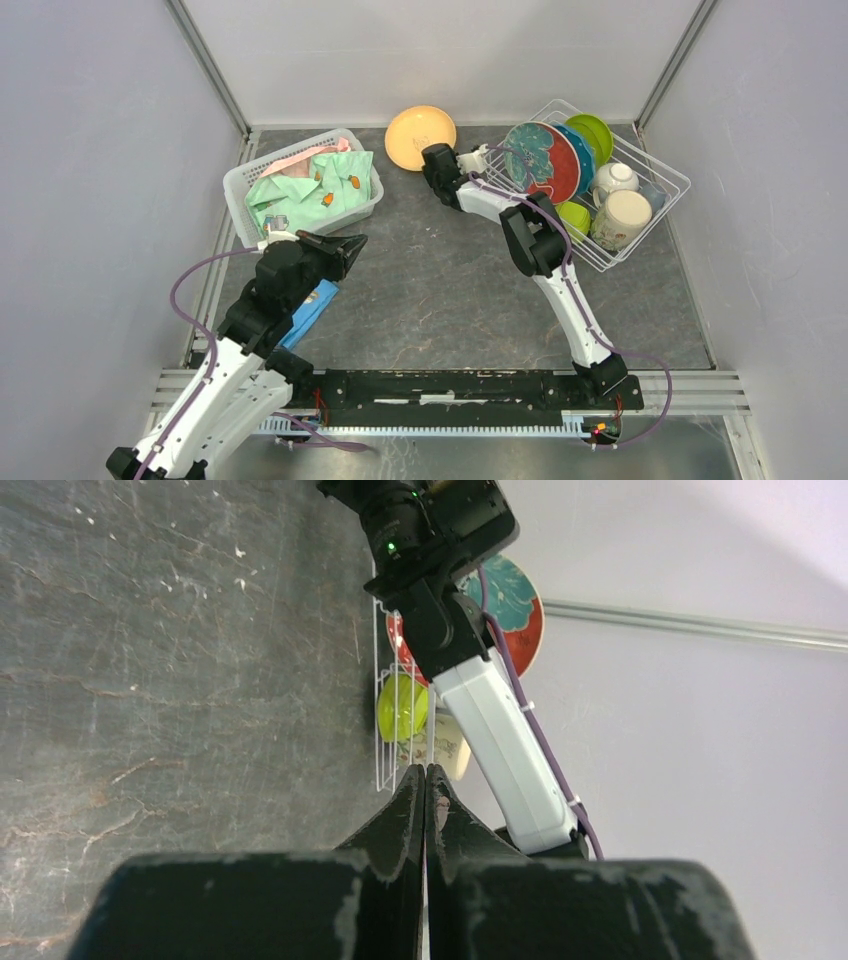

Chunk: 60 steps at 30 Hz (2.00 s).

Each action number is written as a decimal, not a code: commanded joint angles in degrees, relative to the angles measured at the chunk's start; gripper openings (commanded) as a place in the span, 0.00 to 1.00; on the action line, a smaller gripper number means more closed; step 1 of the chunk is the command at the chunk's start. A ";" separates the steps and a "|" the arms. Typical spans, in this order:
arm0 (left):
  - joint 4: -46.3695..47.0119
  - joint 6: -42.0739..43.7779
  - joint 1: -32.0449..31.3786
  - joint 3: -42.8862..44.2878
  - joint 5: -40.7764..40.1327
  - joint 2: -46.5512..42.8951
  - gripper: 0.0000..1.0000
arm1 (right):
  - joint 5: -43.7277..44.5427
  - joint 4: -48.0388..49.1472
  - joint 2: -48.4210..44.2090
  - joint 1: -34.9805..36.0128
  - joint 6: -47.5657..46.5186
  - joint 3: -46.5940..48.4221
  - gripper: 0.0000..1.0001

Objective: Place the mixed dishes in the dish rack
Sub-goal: Pick up the plate from the corner of the board.

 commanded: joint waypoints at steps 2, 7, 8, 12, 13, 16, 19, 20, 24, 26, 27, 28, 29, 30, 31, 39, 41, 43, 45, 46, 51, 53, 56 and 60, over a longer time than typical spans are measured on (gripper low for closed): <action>0.50 -1.21 -0.35 0.46 -3.18 2.17 0.02 | -0.20 3.05 -0.55 -0.70 -2.97 -0.81 0.05; 0.70 -1.21 -0.37 0.24 -1.90 1.20 0.02 | 1.12 5.94 -5.64 -0.24 -8.02 -5.09 0.00; 0.97 -1.21 -0.37 -0.10 -1.67 0.82 0.02 | 1.67 6.01 -7.04 -0.21 -8.85 -6.20 0.00; 1.41 -1.21 -0.36 -0.42 0.67 -0.02 0.02 | 5.18 7.16 -13.71 -0.33 -11.26 -11.57 0.00; 1.41 -1.21 -0.38 -0.40 1.51 -0.14 0.02 | 5.75 7.45 -15.48 -0.50 -12.38 -12.69 0.00; 1.89 -1.21 -0.35 -0.37 4.09 -0.34 0.02 | 7.01 8.16 -20.25 -1.11 -16.58 -14.79 0.00; 2.01 -1.21 -0.36 -0.33 5.43 -0.27 0.02 | 7.53 9.87 -25.45 -1.99 -20.59 -18.37 0.00; 1.82 -1.21 -0.35 -0.16 6.41 -0.11 0.02 | 7.85 10.86 -27.35 -2.18 -21.84 -19.73 0.00; 1.38 -1.21 -0.36 0.35 5.29 0.26 0.02 | 5.21 14.06 -30.97 -2.98 -26.34 -21.83 0.00; 1.46 -1.21 -0.35 0.44 2.55 0.23 0.02 | 3.71 14.35 -32.19 -3.22 -28.04 -22.16 0.00; 1.62 -1.21 -0.35 0.34 0.64 0.19 0.02 | 3.18 14.13 -33.09 -3.31 -28.98 -22.50 0.00; 1.55 -1.21 -0.35 0.25 -0.39 0.19 0.02 | 2.98 13.83 -33.97 -3.40 -30.21 -22.93 0.00; 1.39 -1.21 -0.35 0.23 -0.87 0.12 0.02 | 2.88 13.32 -35.06 -3.45 -31.46 -23.64 0.00; 1.28 -1.21 -0.37 0.07 -0.96 0.06 0.02 | 2.70 13.12 -36.45 -3.61 -32.95 -24.43 0.00; 1.19 -1.21 -0.36 -0.05 -0.93 0.02 0.02 | 2.49 13.15 -37.73 -3.99 -35.03 -25.55 0.00; 1.20 -1.21 -0.35 0.46 7.24 0.31 0.02 | -2.59 11.62 -51.95 -10.15 -51.77 -35.79 0.00; 1.40 -1.21 -0.35 1.01 10.02 1.33 0.02 | -2.78 10.60 -55.45 -11.52 -57.63 -38.53 0.00; 1.53 -1.21 -0.36 1.62 12.96 2.28 0.02 | -3.02 9.79 -59.36 -13.14 -62.22 -41.55 0.00; 2.90 -1.21 -0.35 1.27 17.37 2.63 0.02 | -3.53 10.00 -62.60 -14.90 -66.26 -44.31 0.00; 3.88 -1.21 -0.37 0.85 19.63 2.65 0.02 | -3.65 9.75 -64.06 -15.69 -68.08 -44.95 0.00; 7.81 -1.21 -0.35 -0.59 26.39 2.61 0.02 | -4.97 7.08 -67.64 -18.30 -78.00 -45.19 0.00; 7.55 -1.21 -0.35 -0.38 27.97 3.18 0.02 | -5.09 5.92 -67.54 -18.72 -83.06 -43.93 0.00; 6.37 -1.21 -0.35 -0.01 29.56 4.13 0.02 | -3.44 3.66 -66.84 -19.09 -89.88 -42.10 0.00; 5.33 -1.21 -0.35 0.21 26.72 5.91 0.02 | 0.02 3.99 -66.72 -19.11 -95.95 -43.04 0.00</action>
